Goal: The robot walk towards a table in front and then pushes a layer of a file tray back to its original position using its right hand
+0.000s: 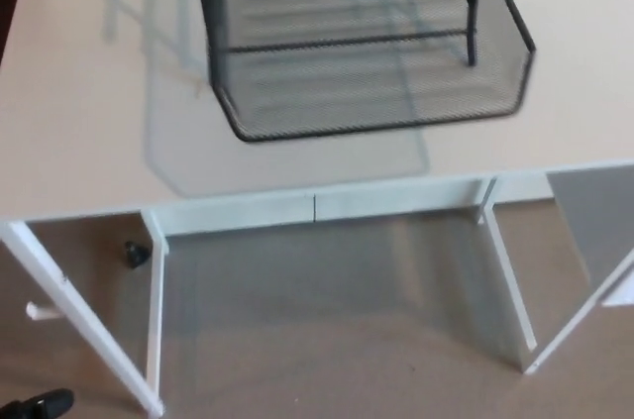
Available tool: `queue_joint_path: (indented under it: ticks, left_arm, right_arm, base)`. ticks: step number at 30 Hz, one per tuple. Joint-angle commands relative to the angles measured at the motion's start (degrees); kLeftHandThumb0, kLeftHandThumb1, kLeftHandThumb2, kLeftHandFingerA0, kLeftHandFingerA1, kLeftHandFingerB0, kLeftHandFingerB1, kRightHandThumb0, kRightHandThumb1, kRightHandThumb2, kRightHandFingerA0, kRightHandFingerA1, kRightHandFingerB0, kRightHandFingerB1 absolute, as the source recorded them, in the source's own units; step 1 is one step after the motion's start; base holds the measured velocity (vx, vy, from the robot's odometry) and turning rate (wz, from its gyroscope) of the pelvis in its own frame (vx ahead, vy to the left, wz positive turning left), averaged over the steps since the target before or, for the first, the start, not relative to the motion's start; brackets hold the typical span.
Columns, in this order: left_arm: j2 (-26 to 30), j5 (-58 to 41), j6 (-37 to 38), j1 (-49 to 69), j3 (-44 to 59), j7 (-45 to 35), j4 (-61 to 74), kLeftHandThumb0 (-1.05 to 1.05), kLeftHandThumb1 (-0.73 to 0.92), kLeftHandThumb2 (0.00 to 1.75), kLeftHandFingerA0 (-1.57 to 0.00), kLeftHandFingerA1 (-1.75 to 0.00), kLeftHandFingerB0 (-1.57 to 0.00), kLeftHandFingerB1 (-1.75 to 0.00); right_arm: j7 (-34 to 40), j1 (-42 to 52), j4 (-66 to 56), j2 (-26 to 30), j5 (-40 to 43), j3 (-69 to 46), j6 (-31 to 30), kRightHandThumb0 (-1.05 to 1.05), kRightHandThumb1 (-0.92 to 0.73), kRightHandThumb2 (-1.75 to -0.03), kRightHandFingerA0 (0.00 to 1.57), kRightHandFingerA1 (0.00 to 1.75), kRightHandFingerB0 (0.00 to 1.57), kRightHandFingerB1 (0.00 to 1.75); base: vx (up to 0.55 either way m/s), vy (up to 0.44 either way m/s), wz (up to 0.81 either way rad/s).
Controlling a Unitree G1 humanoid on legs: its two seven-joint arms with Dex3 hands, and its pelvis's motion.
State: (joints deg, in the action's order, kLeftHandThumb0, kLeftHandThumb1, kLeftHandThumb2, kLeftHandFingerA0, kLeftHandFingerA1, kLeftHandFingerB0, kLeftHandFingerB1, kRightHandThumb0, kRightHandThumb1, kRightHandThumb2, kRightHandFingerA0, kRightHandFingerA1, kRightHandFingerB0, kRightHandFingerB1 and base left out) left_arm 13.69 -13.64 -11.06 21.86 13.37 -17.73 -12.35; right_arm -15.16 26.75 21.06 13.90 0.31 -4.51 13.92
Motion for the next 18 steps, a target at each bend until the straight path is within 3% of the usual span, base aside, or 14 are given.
queue_joint_path:
  ticks: [1, 2, 3, 13, 16, 18]
  left_arm:
    - [1.0, 1.2, 0.3, 0.1, 0.2, 0.5, -0.4, -0.17, 0.65, 0.58, -0.49, -0.52, -0.4, -0.43]
    - [1.1, 1.1, 0.2, 0.1, 0.2, 0.4, -0.4, -0.17, 0.65, 0.58, -0.49, -0.52, -0.4, -0.43]
    - [1.0, 1.0, -0.2, 0.3, 0.2, 0.5, 0.2, -0.17, 0.65, 0.59, -0.49, -0.52, -0.41, -0.43]
    - [-1.0, -0.9, -2.6, 3.3, -1.2, -0.7, 5.3, -0.21, 0.63, 0.58, -0.48, -0.54, -0.39, -0.43]
    - [-4.0, 1.3, -0.8, -2.0, -4.3, 0.9, -1.6, -0.27, 0.57, 0.57, -0.59, -0.46, -0.45, -0.39]
    - [-4.9, 1.7, 0.4, -1.1, -6.0, 0.0, -1.5, -0.27, 0.58, 0.58, -0.54, -0.46, -0.4, -0.39]
  right_arm:
    - [0.6, 0.2, -0.6, 0.7, -0.9, 0.4, -0.5, -0.44, -0.51, -0.56, 0.73, 0.42, 0.57, 0.37]
    - [0.8, 0.2, -0.5, 0.7, -1.1, 0.5, -0.2, -0.44, -0.51, -0.56, 0.73, 0.42, 0.57, 0.37]
    - [0.7, 0.0, 0.0, 0.9, -1.2, 0.5, 0.0, -0.52, -0.44, -0.74, 0.66, 0.52, 0.51, 0.48]
    - [0.1, -0.4, 1.0, 0.7, -0.3, 0.5, 0.4, -0.52, -0.43, -0.73, 0.67, 0.53, 0.51, 0.48]
    - [0.6, -0.6, 1.6, 0.8, -0.9, 0.7, 1.3, -0.52, -0.43, -0.74, 0.66, 0.53, 0.52, 0.48]
    - [0.9, -0.2, 1.4, 1.0, -1.4, 1.0, 1.2, -0.53, -0.44, -0.74, 0.67, 0.53, 0.5, 0.48]
  base:
    - [0.15, 0.304, -0.08]
    - [0.16, 0.163, 0.11]
    - [0.16, 0.143, 0.01]
    - [0.13, -0.009, 0.06]
    - [0.18, -0.006, -0.2]
    - [0.23, 0.162, 0.08]
